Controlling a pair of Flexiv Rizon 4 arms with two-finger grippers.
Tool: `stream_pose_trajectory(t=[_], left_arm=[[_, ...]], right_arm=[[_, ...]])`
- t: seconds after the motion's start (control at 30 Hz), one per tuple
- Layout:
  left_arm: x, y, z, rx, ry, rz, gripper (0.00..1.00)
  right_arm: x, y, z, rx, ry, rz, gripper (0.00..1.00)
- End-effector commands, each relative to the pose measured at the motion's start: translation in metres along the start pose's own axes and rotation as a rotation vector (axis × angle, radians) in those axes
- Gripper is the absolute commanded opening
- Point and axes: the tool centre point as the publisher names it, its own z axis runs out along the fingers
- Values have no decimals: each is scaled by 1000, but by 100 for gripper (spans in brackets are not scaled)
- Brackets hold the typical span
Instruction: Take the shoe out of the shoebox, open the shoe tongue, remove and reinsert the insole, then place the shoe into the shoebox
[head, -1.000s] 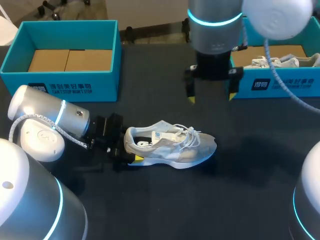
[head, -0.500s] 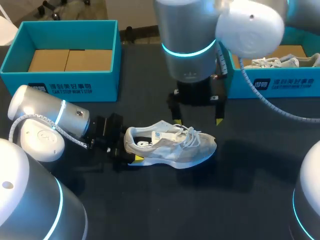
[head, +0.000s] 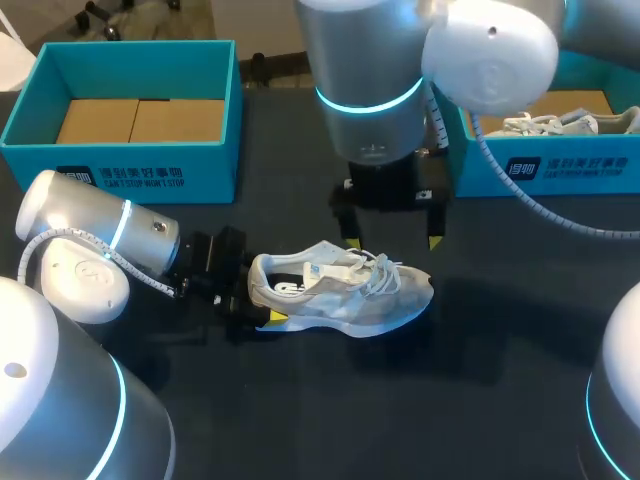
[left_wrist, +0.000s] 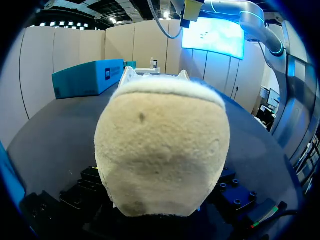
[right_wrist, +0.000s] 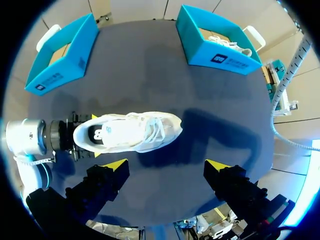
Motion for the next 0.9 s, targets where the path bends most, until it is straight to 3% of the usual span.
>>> stream_pose_trajectory(t=[0.03,0.3,0.9], left_arm=[[-1,0,0,-5,0,-1,0],[-1,0,0,-5,0,-1,0],[-1,0,0,-5,0,-1,0]], right_arm=[[12,8,8,-68,41,19,100],[52,28,19,-153,-22,33,100],[104,29,62,-79,-24,8,100]])
